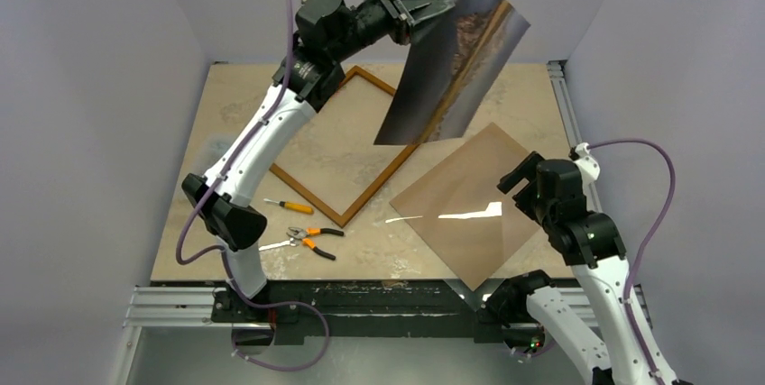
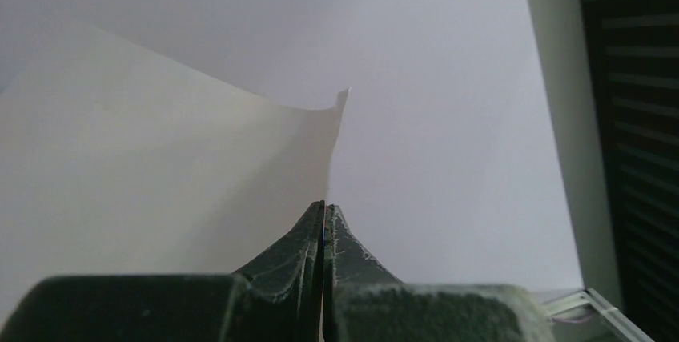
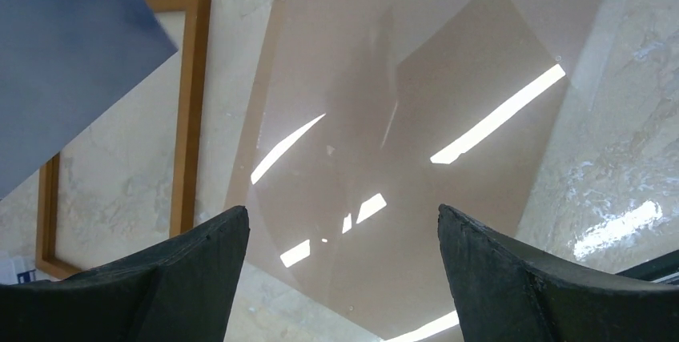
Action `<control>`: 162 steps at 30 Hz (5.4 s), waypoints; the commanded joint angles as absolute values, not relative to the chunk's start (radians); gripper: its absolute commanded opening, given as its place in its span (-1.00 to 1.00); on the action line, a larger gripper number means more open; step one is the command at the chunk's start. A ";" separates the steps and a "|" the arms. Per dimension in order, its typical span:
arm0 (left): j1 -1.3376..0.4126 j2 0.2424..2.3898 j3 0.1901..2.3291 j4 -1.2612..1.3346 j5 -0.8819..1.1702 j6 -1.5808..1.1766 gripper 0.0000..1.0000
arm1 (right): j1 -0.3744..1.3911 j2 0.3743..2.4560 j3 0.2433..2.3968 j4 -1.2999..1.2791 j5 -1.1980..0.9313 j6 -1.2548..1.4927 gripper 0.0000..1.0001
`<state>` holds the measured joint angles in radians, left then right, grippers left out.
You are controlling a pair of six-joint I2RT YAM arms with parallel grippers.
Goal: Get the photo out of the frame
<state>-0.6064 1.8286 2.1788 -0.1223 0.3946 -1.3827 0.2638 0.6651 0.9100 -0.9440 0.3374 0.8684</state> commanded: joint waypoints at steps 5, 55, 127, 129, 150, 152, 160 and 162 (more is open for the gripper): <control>-0.629 1.607 1.660 0.242 0.126 -1.608 -1.00 | 0.269 0.605 0.972 -1.015 0.449 0.914 0.72; -1.011 1.259 0.434 0.190 -0.276 -1.411 -0.92 | 0.270 0.670 0.721 -0.910 0.284 0.852 0.70; -1.063 1.337 0.411 0.202 -0.084 -1.563 0.37 | 0.198 0.682 0.656 -0.820 0.323 0.893 0.71; -1.063 1.379 0.441 0.238 -0.080 -1.568 0.38 | 0.198 0.679 0.663 -0.831 0.320 0.892 0.70; -1.065 1.748 0.352 0.877 -0.219 -1.695 -0.24 | 0.198 0.668 0.717 -0.885 0.329 0.874 0.71; -1.065 1.774 0.325 0.984 -0.250 -1.675 -0.34 | 0.197 0.665 0.715 -0.885 0.330 0.874 0.71; -1.058 1.820 0.323 1.097 -0.287 -1.648 -0.85 | 0.198 0.670 0.702 -0.877 0.318 0.875 0.71; -1.051 1.822 0.328 1.107 -0.290 -1.652 -0.97 | 0.198 0.669 0.702 -0.880 0.320 0.874 0.71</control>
<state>-1.0622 1.8027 0.3325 1.0130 -0.2329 -1.6814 0.2016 0.6674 0.6712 -0.8867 0.3218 0.8848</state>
